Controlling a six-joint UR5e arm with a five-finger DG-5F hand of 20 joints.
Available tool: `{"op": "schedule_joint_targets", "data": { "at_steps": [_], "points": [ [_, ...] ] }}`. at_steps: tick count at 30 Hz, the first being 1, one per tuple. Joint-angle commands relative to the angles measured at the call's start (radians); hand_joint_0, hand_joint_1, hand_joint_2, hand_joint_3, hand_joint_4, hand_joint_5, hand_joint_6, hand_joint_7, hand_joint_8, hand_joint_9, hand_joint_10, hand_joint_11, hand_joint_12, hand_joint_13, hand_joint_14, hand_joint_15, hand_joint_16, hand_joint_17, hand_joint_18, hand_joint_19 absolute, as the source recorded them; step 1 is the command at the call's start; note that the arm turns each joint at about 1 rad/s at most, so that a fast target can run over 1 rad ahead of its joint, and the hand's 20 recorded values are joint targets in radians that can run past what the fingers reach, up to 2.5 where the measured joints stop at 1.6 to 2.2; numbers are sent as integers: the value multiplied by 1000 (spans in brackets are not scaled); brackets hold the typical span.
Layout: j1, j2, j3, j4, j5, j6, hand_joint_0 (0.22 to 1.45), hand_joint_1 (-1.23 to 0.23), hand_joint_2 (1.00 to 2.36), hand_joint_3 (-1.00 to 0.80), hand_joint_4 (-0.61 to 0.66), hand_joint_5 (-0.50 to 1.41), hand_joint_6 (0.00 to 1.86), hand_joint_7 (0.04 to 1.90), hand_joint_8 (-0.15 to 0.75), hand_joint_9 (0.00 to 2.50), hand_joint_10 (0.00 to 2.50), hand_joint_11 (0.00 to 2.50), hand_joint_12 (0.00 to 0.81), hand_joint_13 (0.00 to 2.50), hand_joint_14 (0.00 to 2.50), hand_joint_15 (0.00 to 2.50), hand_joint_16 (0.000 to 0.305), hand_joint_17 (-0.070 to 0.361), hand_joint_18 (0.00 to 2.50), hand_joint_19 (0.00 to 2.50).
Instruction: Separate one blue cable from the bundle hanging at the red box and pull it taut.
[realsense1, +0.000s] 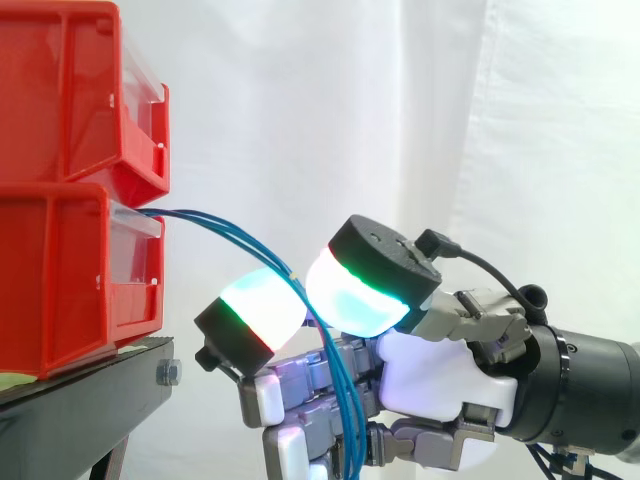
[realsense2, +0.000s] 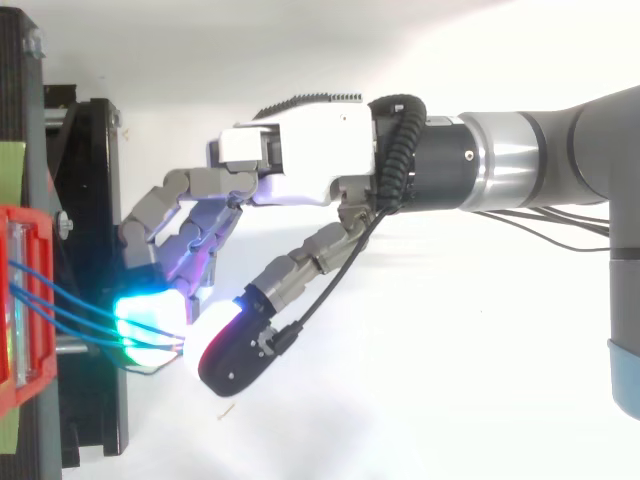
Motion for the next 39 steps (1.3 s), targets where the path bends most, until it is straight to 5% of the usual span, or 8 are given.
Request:
{"op": "schedule_joint_targets", "data": {
  "at_steps": [1,16,24,27,36,39],
  "points": [
    [-3,0,7,0,-23,5,754,-931,1005,-417,204,-216,908,892,361,899,13,985,388,960,18,556,43,96,915,547],
    [-8,0,12,0,-46,11,730,-933,1000,-500,148,-175,925,986,369,1004,16,973,380,1005,19,570,41,91,934,570],
    [-9,0,11,-2,-41,10,644,-628,1005,-436,167,-146,738,1060,352,895,13,623,382,961,17,524,43,98,898,610],
    [-9,0,11,-2,-41,8,678,-554,1010,-371,222,-112,583,1227,351,869,12,567,383,941,17,503,44,100,879,618],
    [-8,0,11,0,-40,5,735,-570,1018,-189,231,-87,500,1333,360,918,15,611,382,958,16,519,43,97,866,652],
    [-8,0,11,-2,-40,5,707,-637,1017,-233,228,-114,557,1242,361,920,16,650,383,963,18,524,44,98,892,621]
  ]
}}
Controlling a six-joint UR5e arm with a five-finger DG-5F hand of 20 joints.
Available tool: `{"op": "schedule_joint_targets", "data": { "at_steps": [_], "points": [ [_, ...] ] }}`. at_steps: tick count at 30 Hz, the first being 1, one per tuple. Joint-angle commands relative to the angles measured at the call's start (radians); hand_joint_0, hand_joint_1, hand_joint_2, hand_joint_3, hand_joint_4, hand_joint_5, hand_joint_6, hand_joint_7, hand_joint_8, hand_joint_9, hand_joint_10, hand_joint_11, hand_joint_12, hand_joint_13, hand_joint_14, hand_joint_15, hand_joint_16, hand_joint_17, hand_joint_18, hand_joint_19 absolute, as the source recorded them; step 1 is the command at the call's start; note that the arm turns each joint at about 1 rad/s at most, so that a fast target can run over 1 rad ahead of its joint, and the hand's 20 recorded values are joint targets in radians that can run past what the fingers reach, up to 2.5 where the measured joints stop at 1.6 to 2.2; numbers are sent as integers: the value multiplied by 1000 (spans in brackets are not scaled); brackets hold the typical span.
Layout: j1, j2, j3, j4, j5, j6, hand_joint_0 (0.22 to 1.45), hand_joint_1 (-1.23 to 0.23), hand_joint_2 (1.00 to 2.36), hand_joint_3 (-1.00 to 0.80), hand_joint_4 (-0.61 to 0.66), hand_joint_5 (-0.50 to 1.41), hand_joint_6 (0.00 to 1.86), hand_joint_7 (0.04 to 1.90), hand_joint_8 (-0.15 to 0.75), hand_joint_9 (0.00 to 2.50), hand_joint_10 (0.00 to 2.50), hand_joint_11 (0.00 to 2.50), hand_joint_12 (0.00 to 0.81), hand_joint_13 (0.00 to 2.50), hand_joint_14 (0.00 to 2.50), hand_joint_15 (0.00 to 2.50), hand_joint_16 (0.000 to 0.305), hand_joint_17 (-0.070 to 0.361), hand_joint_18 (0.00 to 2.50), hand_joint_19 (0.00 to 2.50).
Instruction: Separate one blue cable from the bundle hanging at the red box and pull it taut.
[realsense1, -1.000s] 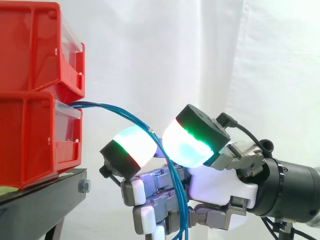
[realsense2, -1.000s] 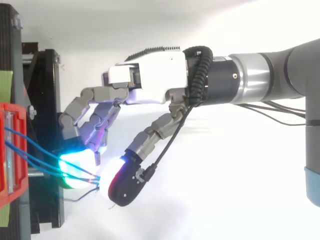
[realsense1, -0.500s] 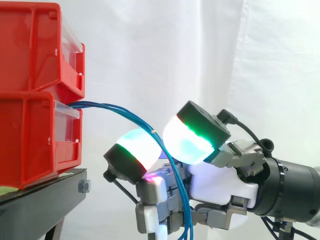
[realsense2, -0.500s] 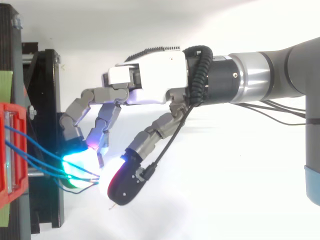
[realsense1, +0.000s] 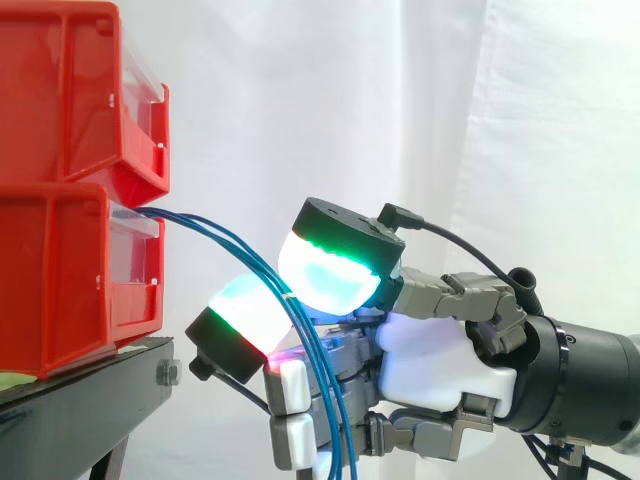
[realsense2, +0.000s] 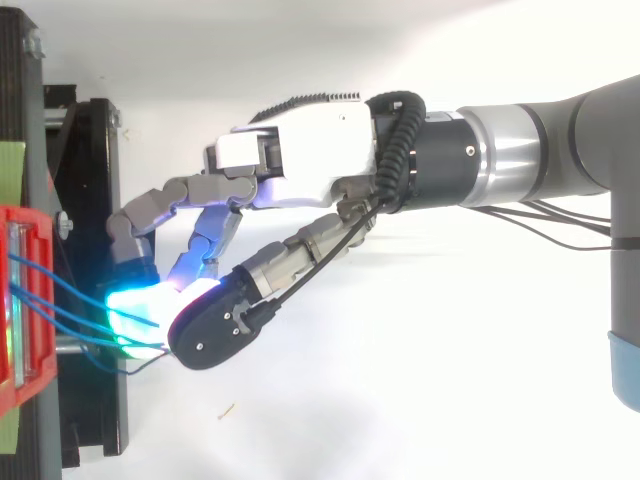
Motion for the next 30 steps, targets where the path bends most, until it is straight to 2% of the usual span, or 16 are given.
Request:
{"op": "schedule_joint_targets", "data": {
  "at_steps": [1,6,9,10,12,15,16,17,20,21,24,25,30],
  "points": [
    [0,0,0,-1,0,0,680,-654,1014,-295,226,-120,567,1225,361,920,13,679,387,964,19,520,44,98,897,614],
    [3,0,0,1,0,-2,607,-636,1000,-498,231,-136,654,1113,368,959,17,745,386,965,18,530,44,98,899,614],
    [3,0,0,-1,0,-2,566,-621,1000,-500,234,-142,695,1060,375,973,15,753,394,973,18,524,45,101,909,609],
    [5,0,0,-1,0,-2,543,-625,1000,-500,237,-142,734,988,380,988,13,770,398,983,18,525,46,103,920,601],
    [5,0,-2,-1,0,-3,531,-651,1000,-500,239,-142,750,985,388,1015,15,773,402,1000,16,530,46,104,930,595],
    [5,0,-2,-1,0,-3,578,-751,1000,-500,199,-168,825,986,382,1050,18,867,392,1016,17,547,43,97,931,595],
    [5,0,-2,-1,0,-3,635,-783,1000,-500,209,-176,863,989,381,1053,16,899,393,1016,18,549,42,95,930,591],
    [6,0,-2,2,0,-3,676,-796,1000,-500,163,-180,883,992,385,1052,16,930,394,1019,18,553,42,95,933,580],
    [5,0,-2,4,0,-3,703,-823,1011,-366,96,-189,908,1052,383,1022,15,949,397,1016,18,545,43,96,940,570],
    [5,0,-2,4,0,-3,697,-852,1016,-268,71,-198,921,1128,384,993,13,957,393,1009,18,547,43,97,941,570],
    [5,0,-2,4,0,-3,681,-863,1023,-129,97,-211,937,1151,380,987,13,951,394,1009,19,551,43,97,942,581],
    [5,0,-2,4,0,-3,668,-836,1022,-86,110,-214,936,1127,380,980,14,941,396,1005,20,550,43,98,941,582],
    [5,0,-2,4,0,-3,664,-666,1012,-94,236,-205,846,866,388,954,10,784,422,1013,16,525,50,112,964,571]
  ]
}}
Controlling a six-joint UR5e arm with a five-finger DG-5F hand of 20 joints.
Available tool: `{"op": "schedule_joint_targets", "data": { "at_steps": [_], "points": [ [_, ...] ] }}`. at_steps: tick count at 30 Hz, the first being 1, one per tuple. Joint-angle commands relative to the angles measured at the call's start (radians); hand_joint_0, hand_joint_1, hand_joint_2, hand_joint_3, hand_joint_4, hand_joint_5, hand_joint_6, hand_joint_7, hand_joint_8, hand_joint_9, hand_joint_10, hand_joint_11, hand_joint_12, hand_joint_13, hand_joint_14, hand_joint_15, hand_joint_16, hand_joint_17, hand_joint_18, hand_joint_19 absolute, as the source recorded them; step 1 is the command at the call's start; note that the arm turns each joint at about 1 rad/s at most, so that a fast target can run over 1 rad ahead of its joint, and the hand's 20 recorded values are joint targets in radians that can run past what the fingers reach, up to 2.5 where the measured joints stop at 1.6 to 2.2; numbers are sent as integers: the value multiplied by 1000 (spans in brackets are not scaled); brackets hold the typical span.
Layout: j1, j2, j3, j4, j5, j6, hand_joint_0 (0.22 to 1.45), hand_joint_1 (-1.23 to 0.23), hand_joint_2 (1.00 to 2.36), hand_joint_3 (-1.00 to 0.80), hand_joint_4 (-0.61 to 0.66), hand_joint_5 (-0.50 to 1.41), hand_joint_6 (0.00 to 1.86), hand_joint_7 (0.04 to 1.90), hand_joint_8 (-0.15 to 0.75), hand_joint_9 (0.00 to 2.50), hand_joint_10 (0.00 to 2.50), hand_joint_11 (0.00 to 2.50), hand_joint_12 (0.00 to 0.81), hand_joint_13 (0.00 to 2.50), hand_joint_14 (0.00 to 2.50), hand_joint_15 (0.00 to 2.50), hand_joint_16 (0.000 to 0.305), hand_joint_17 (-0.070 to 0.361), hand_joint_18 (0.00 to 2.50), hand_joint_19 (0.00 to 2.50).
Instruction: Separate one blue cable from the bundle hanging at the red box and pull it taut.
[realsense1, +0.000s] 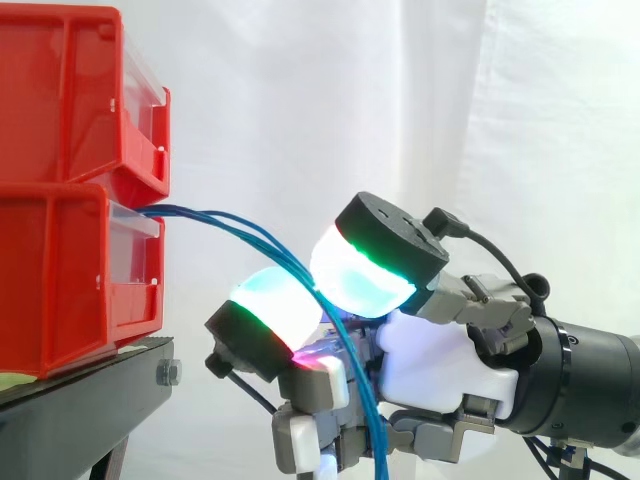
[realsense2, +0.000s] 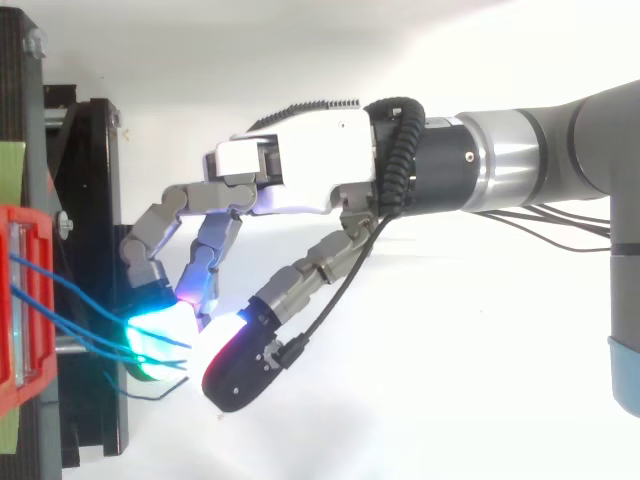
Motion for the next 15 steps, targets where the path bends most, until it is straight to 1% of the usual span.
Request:
{"op": "schedule_joint_targets", "data": {
  "at_steps": [1,2,4,5,8,13,15],
  "points": [
    [0,0,0,0,0,0,671,-646,1012,-96,243,-199,830,833,381,950,13,761,413,1010,16,529,49,110,956,584],
    [0,0,0,0,0,0,672,-642,1012,-95,248,-197,823,832,384,950,11,760,411,1010,16,526,49,110,955,584],
    [0,0,0,0,1,0,698,-611,1012,-102,233,-154,717,960,375,970,13,734,404,1007,16,528,47,106,934,597],
    [0,0,0,0,0,0,705,-604,1013,-105,235,-136,667,1054,377,990,14,745,401,1007,16,536,46,104,923,608],
    [0,0,0,0,0,0,721,-586,1016,-99,236,-114,608,1181,371,988,14,724,389,1007,17,538,45,100,905,635],
    [0,0,-2,-3,0,0,727,-586,1018,-89,229,-108,598,1214,374,1008,15,763,391,1008,18,548,44,98,905,635],
    [0,0,-2,-5,0,0,703,-636,1017,-104,229,-122,626,1157,376,1010,14,773,394,1015,19,542,45,101,926,613]
  ]
}}
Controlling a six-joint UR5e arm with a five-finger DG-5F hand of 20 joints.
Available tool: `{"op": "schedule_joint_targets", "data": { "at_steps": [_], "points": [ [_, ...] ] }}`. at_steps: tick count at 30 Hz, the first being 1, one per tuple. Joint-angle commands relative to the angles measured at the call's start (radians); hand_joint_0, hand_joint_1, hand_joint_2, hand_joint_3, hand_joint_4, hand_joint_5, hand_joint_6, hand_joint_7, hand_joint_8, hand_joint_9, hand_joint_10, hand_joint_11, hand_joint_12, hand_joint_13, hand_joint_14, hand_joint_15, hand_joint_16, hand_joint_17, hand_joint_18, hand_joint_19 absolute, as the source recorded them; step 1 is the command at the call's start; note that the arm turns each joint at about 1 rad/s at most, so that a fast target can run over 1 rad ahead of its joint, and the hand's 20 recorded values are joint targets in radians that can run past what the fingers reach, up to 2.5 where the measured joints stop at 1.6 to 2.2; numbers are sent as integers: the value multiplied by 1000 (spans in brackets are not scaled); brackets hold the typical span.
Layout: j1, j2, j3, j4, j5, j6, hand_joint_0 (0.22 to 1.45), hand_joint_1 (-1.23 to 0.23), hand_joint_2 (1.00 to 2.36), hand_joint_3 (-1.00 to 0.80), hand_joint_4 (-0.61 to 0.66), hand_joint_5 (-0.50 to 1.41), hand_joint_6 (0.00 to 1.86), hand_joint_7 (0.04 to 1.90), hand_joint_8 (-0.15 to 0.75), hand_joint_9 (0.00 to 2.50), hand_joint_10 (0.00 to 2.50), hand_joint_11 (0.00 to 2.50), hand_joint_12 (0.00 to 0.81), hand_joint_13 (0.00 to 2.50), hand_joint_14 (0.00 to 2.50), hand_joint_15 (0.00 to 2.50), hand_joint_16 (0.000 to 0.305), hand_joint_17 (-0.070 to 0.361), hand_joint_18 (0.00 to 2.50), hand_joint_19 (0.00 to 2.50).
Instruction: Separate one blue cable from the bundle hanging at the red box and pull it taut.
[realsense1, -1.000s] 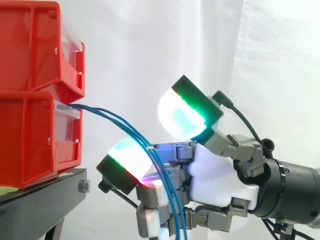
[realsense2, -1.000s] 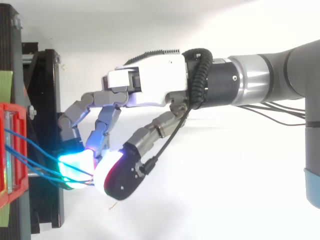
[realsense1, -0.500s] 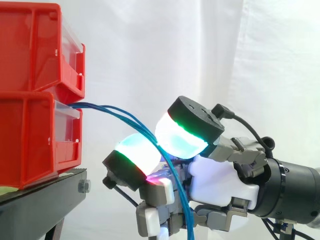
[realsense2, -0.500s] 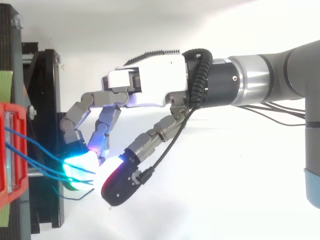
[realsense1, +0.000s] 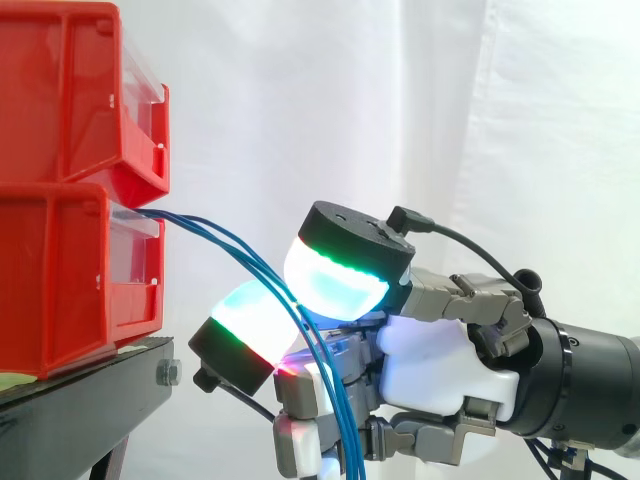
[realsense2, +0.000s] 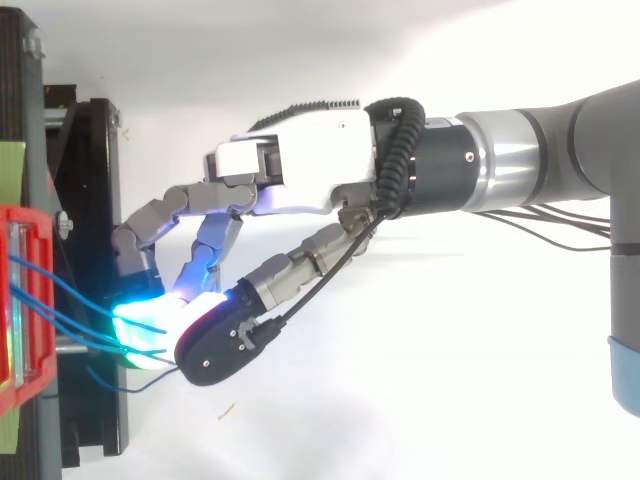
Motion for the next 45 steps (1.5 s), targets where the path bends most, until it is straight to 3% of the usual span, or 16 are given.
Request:
{"op": "schedule_joint_targets", "data": {
  "at_steps": [1,4,7,13,17,22,28,34,36,45],
  "points": [
    [0,0,0,-2,0,0,686,-658,1016,-125,230,-129,641,1126,377,1012,12,782,399,1018,17,543,46,103,934,602],
    [0,0,0,-2,0,0,626,-667,1014,-276,200,-139,659,1124,372,999,16,824,394,999,17,548,45,101,917,607],
    [0,0,-2,-2,0,0,579,-657,1003,-453,215,-159,771,990,383,1016,15,851,401,1001,17,550,45,102,921,602],
    [0,0,-2,0,2,-2,556,-706,1000,-500,214,-165,854,1009,398,1071,15,894,406,1031,17,553,45,101,944,591],
    [1,0,-3,0,2,-3,661,-812,1000,-500,191,-179,882,1023,384,1052,16,960,399,1030,19,554,43,97,940,590],
    [1,0,-3,0,2,-3,749,-903,1020,-216,118,-204,924,1117,382,1023,13,1000,397,1024,18,563,43,97,932,585],
    [1,0,-5,3,2,-3,716,-880,1027,-36,144,-209,921,1142,379,1033,14,943,389,1031,20,561,43,97,940,600],
    [1,0,-5,1,2,-3,723,-841,1010,-3,151,-208,863,1024,383,1027,13,860,404,1052,18,547,46,104,968,590],
    [3,0,-5,3,2,-3,750,-727,1005,7,208,-180,813,908,380,1042,13,803,404,1057,16,554,46,103,948,626],
    [3,0,-5,8,2,-2,760,-650,1012,-19,199,-127,690,1079,379,1075,16,798,390,1054,17,569,43,98,920,675]
  ]
}}
